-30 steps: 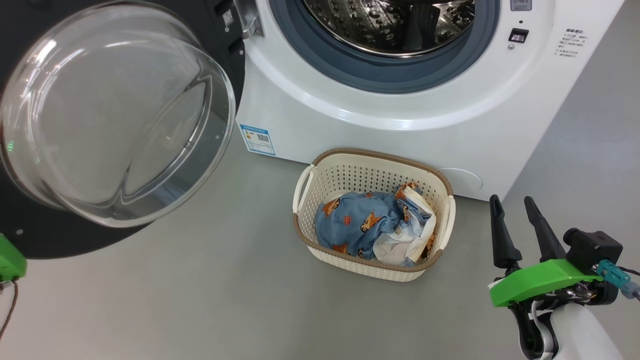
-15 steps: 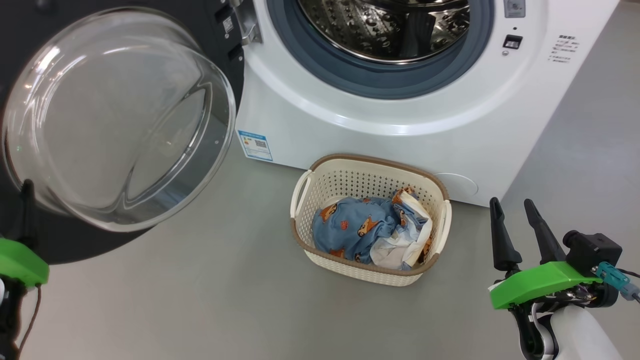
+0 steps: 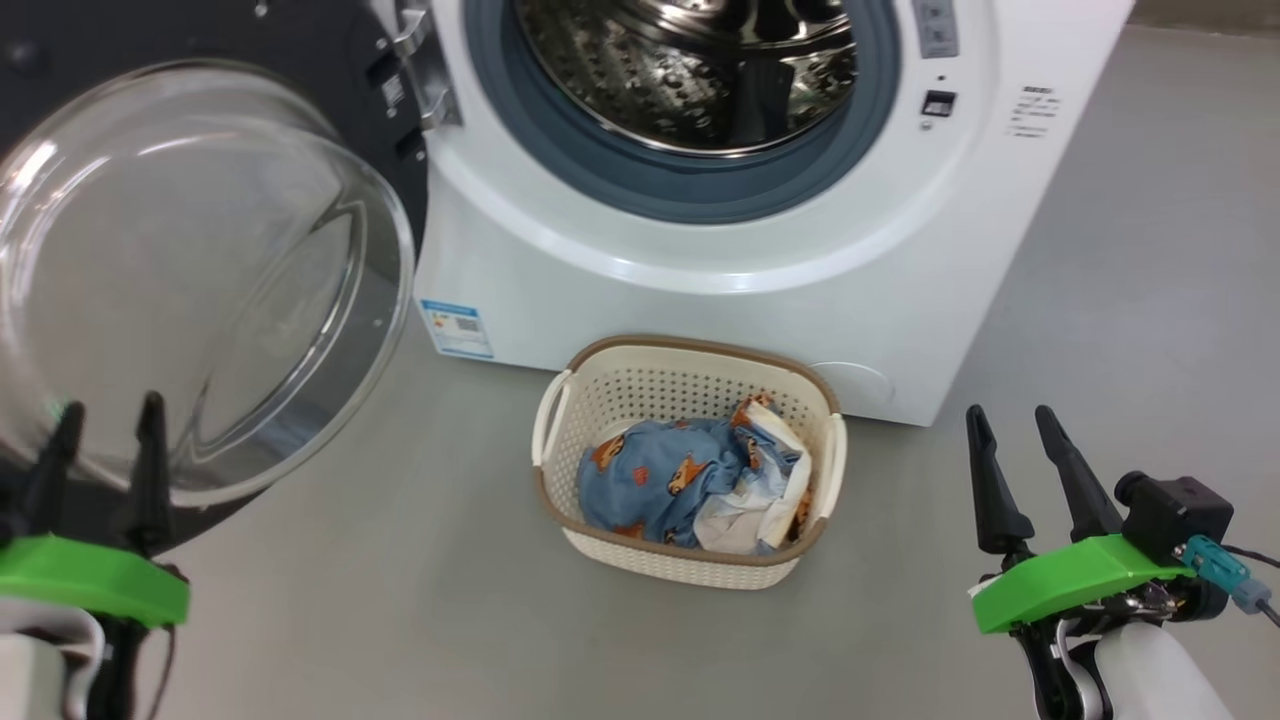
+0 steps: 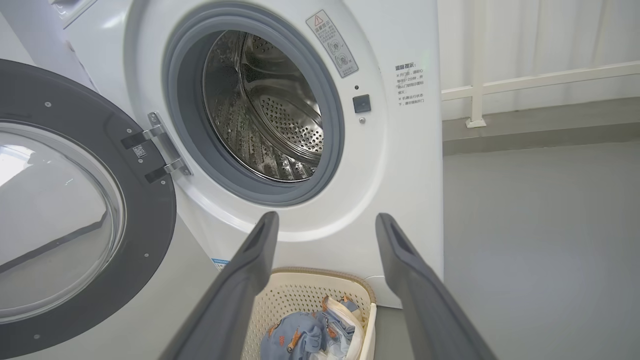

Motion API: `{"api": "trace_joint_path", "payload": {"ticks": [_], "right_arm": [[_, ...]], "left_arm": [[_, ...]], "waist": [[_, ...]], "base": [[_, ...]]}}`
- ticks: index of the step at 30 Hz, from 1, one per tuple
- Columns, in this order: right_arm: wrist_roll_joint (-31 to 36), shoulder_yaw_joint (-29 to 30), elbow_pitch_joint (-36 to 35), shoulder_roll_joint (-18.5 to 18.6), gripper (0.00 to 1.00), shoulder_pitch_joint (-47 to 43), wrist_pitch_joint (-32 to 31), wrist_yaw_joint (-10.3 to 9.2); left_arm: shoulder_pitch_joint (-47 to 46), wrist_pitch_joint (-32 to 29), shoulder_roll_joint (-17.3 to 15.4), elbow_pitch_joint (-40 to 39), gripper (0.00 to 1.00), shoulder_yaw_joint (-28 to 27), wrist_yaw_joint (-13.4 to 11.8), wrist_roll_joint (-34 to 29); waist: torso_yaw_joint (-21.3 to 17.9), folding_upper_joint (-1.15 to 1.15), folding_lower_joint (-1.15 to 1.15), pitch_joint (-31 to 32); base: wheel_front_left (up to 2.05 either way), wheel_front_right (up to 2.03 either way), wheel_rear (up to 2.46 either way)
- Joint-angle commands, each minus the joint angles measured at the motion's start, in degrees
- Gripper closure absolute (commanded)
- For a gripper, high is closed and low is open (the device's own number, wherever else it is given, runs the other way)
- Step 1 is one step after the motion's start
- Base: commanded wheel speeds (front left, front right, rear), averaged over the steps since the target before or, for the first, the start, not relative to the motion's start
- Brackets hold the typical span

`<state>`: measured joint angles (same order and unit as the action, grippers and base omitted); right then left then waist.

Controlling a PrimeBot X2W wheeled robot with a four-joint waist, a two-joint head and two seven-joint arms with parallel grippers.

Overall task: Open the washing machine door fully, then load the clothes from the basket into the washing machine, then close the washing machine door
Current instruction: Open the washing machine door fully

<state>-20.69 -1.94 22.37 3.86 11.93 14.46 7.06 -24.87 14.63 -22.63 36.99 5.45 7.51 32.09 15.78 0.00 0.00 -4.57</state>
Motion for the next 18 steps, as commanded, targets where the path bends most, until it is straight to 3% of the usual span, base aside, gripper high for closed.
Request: {"api": "trace_joint_path", "payload": {"ticks": [1, 18], "right_arm": [[0.11, -1.87, -1.80, 0.52, 0.00, 0.25, 0.54, 0.43], [-0.47, -4.47, -2.95, 2.29, 0.00, -0.42, 0.54, 0.43]], "left_arm": [[0.58, 0.37, -1.87, -2.75, 0.00, -2.58, -0.50, -0.66], [10.32, 0.37, 4.80, -13.64, 0.00, -5.60, -1.39, -4.17]], "waist": [[-1.80, 0.00, 0.00, 1.20], [-11.80, 0.00, 0.00, 3.73]], "base": [[0.00, 0.00, 0.00], [0.00, 0.00, 0.00]]}}
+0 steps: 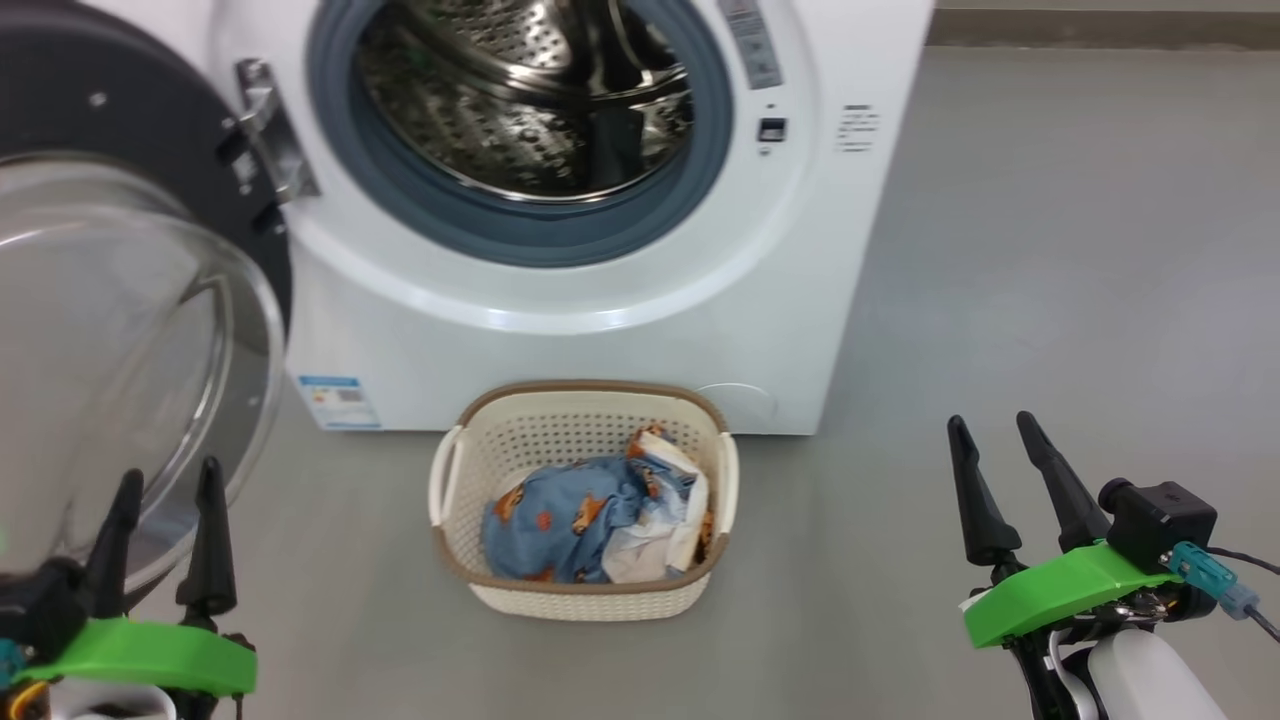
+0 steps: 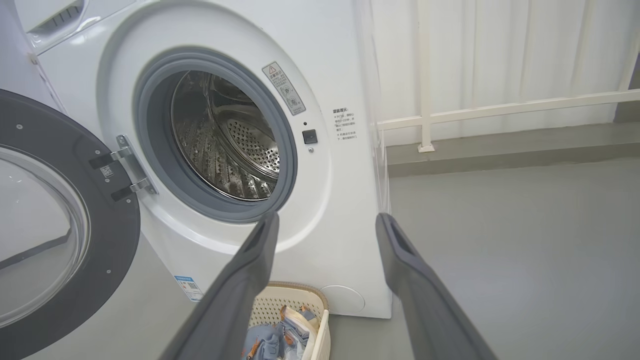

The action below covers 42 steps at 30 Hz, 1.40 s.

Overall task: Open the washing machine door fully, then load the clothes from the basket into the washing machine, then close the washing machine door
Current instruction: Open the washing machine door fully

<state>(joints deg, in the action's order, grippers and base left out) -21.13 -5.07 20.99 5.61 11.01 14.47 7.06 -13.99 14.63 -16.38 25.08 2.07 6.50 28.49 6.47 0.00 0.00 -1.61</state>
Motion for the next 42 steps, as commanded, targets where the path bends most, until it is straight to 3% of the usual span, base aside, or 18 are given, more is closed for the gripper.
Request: {"api": "trace_joint_path", "payload": {"ticks": [1, 9, 17, 42], "right_arm": [[-0.07, -1.59, -1.65, 0.68, 0.00, 0.54, 0.52, 0.43], [-0.96, -2.42, -2.25, 1.37, 0.00, 0.57, 0.52, 0.43], [-1.04, -1.92, -2.26, 2.21, 0.00, 0.17, 0.52, 0.43], [-1.23, -1.89, -2.75, 3.26, 0.00, 0.11, 0.52, 0.43]], "left_arm": [[-0.09, 0.37, -1.06, -2.19, 0.00, -2.39, -0.37, -0.75], [2.97, 0.37, 2.07, -4.84, 0.00, -3.36, 0.03, -1.91], [4.47, 0.37, 3.72, -6.11, 0.00, -4.05, 0.59, -2.12], [5.72, 0.37, 3.98, -7.41, 0.00, -2.65, 0.98, -2.00]], "waist": [[-3.13, 0.00, 0.00, 0.84], [-7.18, 0.00, 0.00, 1.27], [-8.72, 0.00, 0.00, 1.45], [-9.53, 0.00, 0.00, 1.22]], "base": [[0.00, 0.00, 0.00], [0.00, 0.00, 0.00], [0.00, 0.00, 0.00], [0.00, 0.00, 0.00]]}}
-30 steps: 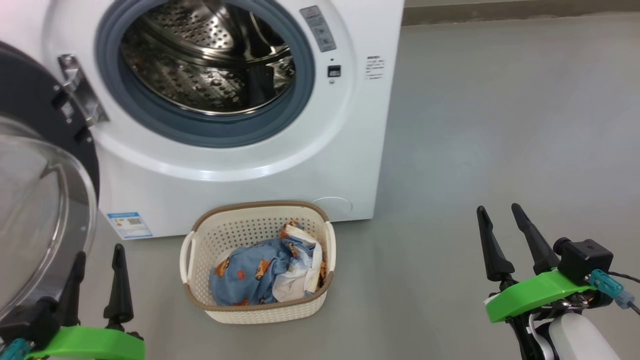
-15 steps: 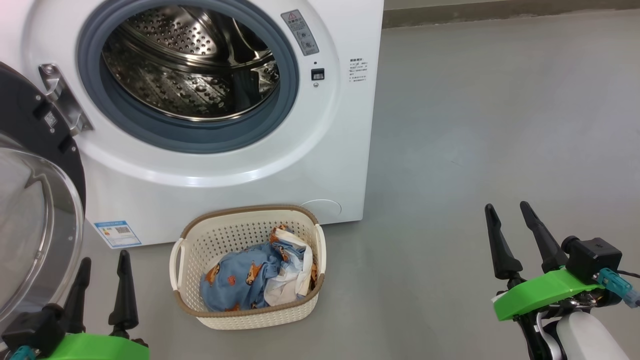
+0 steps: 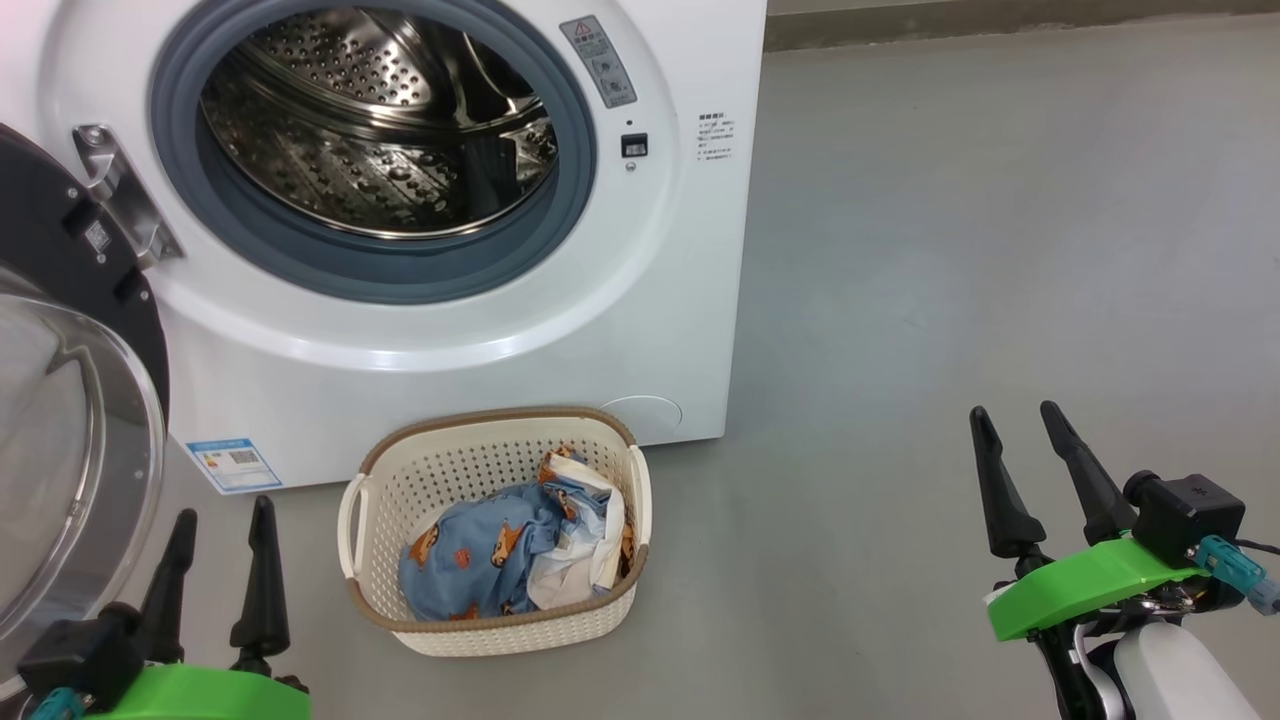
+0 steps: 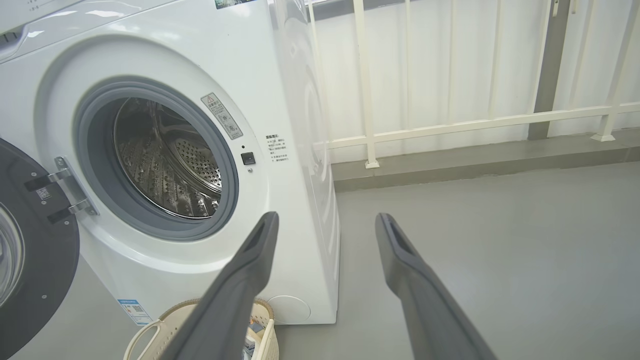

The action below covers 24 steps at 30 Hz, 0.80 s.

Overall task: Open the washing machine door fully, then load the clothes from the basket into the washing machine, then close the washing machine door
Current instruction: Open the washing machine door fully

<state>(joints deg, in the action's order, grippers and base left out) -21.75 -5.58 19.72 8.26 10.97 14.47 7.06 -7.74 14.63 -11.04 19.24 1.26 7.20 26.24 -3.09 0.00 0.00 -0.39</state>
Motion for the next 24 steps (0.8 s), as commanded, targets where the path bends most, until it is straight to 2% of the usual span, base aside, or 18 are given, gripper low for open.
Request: {"api": "trace_joint_path", "payload": {"ticks": [1, 24], "right_arm": [[-0.63, -1.42, -1.45, 0.62, 0.00, 0.17, 0.52, 0.43], [-0.90, -2.74, -0.77, -0.14, 0.00, 0.30, 0.52, 0.43]], "left_arm": [[-0.56, 0.37, -1.40, -1.54, 0.00, -1.74, 0.28, 0.31], [-0.88, 0.37, -1.69, -0.64, 0.00, -1.05, 0.28, 0.63]], "waist": [[0.08, 0.00, 0.00, -0.01], [0.68, 0.00, 0.00, 0.12]], "base": [[0.00, 0.00, 0.00], [0.00, 0.00, 0.00]]}}
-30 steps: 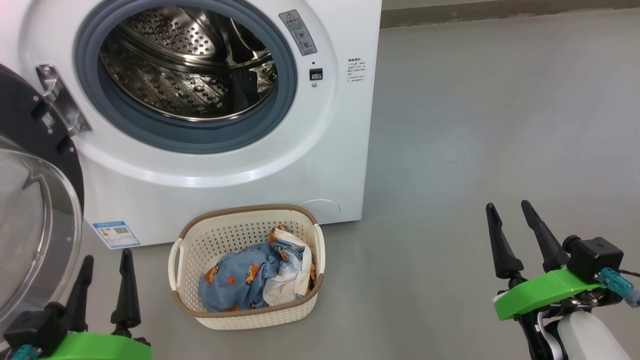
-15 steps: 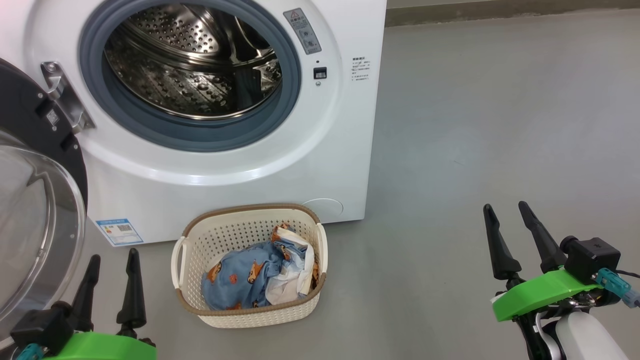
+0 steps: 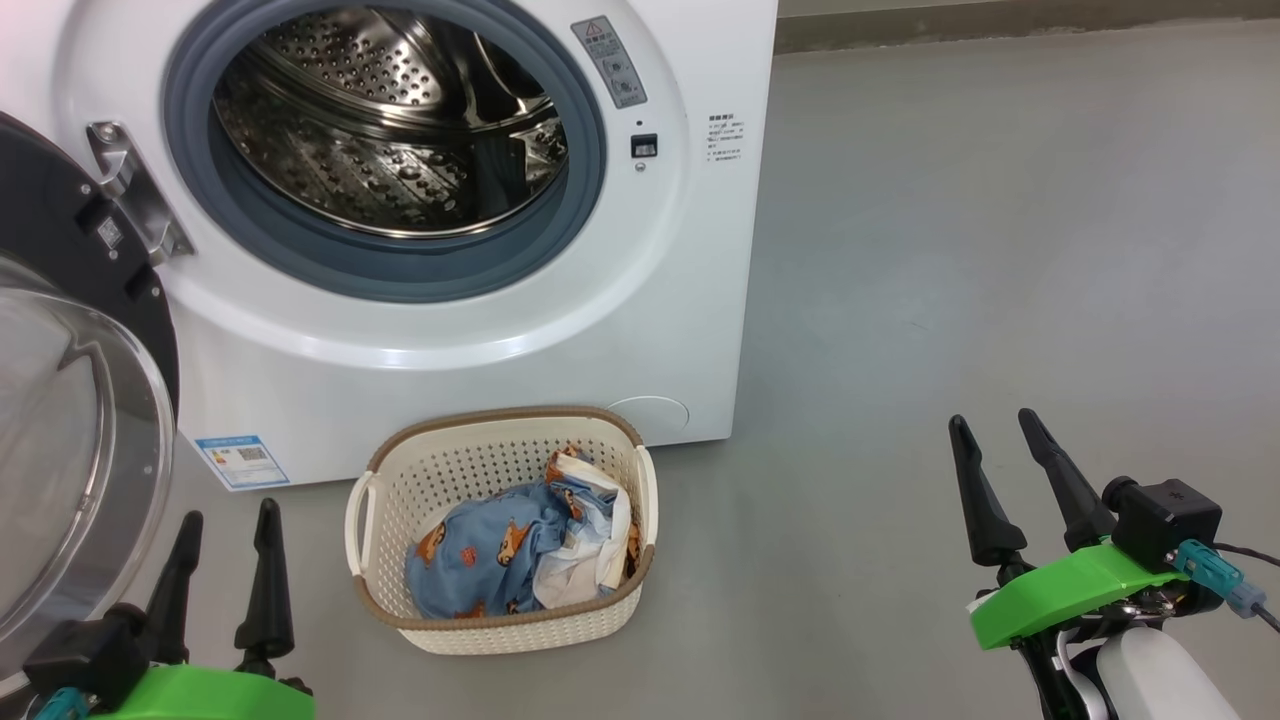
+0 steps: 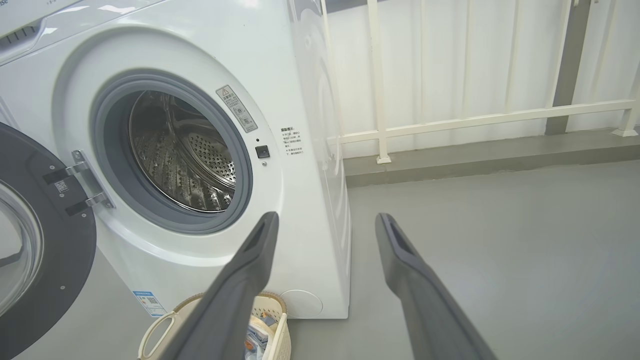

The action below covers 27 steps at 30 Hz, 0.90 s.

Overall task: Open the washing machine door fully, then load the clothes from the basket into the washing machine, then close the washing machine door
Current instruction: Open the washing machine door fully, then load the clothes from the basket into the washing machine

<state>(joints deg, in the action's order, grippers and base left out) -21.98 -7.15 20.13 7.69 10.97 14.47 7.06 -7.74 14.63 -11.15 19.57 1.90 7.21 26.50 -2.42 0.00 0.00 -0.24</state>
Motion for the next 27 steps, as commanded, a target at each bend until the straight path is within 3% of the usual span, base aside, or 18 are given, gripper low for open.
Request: {"api": "trace_joint_path", "payload": {"ticks": [1, 12, 27], "right_arm": [[-0.67, -1.15, -1.20, 0.42, 0.00, 0.30, 0.52, 0.43], [-0.73, -1.04, -1.24, 0.15, 0.00, 0.36, 0.52, 0.43], [-0.75, -0.81, -1.21, -0.21, 0.00, 0.46, 0.52, 0.43]], "left_arm": [[-0.89, 0.37, -1.60, -0.94, 0.00, -1.64, 0.27, 0.42], [-1.17, 0.37, -1.85, -0.64, 0.00, -1.28, 0.27, 0.85], [-1.36, 0.37, -1.80, -0.82, 0.00, -1.97, 0.27, 0.72]], "waist": [[0.02, 0.00, 0.00, -0.05], [0.32, 0.00, 0.00, -0.27], [0.77, 0.00, 0.00, -0.49]], "base": [[0.00, 0.00, 0.00], [0.21, -0.22, 0.01], [1.22, -1.31, 0.09]]}}
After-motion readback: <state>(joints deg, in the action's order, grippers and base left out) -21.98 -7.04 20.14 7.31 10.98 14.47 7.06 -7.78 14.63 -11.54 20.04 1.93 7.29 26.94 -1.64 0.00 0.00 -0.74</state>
